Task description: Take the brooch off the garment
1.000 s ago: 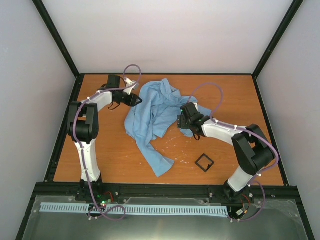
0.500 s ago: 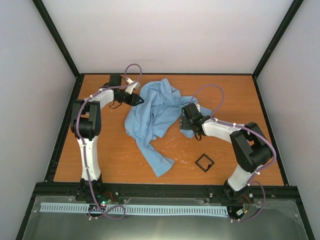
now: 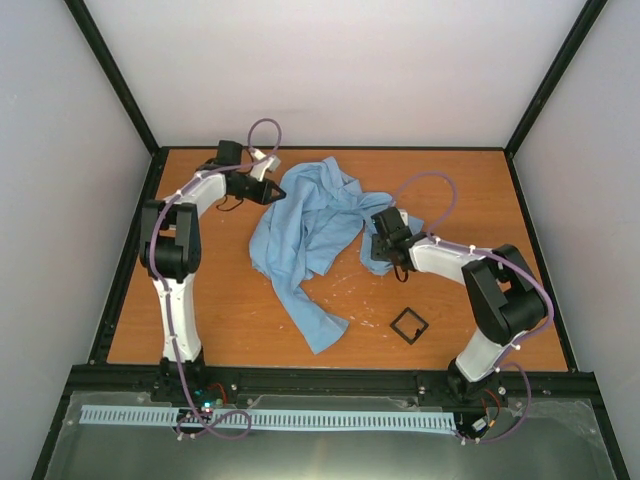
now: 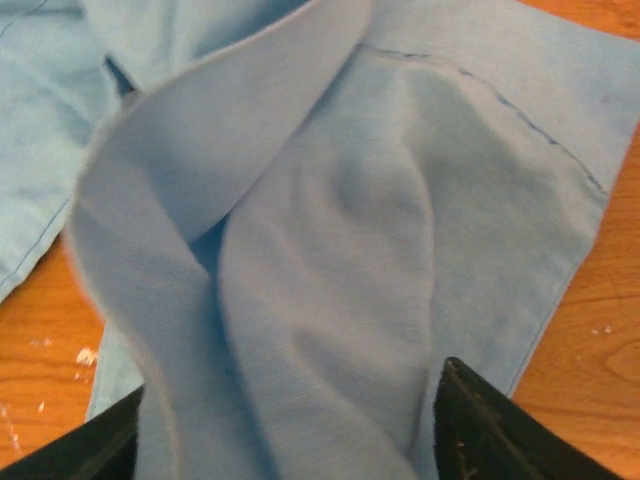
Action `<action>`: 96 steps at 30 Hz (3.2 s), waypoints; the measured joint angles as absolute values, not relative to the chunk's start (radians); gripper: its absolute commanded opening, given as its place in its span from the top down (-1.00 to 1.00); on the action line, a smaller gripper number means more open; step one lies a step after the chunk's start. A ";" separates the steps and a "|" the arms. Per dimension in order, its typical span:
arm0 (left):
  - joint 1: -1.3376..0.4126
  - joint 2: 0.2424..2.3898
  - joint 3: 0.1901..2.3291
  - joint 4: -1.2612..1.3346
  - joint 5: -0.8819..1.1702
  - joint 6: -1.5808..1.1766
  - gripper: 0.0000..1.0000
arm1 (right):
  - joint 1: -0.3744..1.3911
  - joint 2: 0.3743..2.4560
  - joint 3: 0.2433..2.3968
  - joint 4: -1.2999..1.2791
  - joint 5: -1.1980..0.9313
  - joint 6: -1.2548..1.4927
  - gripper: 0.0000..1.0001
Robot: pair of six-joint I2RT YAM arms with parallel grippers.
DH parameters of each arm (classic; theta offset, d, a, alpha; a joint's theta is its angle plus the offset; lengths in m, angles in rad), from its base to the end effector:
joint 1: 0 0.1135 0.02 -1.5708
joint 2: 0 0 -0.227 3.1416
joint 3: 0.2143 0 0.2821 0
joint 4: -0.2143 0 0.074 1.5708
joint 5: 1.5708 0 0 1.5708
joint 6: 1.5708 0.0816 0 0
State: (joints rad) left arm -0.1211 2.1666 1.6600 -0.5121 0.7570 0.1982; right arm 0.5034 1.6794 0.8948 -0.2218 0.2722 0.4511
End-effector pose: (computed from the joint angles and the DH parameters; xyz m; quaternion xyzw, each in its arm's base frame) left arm 0.4771 -0.1145 0.1066 0.2416 0.8667 -0.3455 0.2668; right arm 0.3292 0.1562 0.0579 0.0129 0.9522 0.0110 0.3049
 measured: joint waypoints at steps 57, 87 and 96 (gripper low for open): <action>-0.108 2.382 1.900 -0.551 0.786 0.106 0.61 | 0.426 1.555 0.889 -0.223 0.230 0.457 0.95; -0.108 1.673 2.093 -0.659 0.233 0.599 0.98 | 0.335 1.224 1.062 -0.376 0.300 0.439 0.95; -0.107 1.526 2.106 -0.667 0.141 0.646 0.98 | 0.335 0.966 1.097 -0.406 0.210 0.406 0.95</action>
State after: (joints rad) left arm -0.1074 1.5257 2.1063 -0.6666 0.1413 0.6464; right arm 0.3351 0.9665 1.0969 -0.4057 0.2096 0.4057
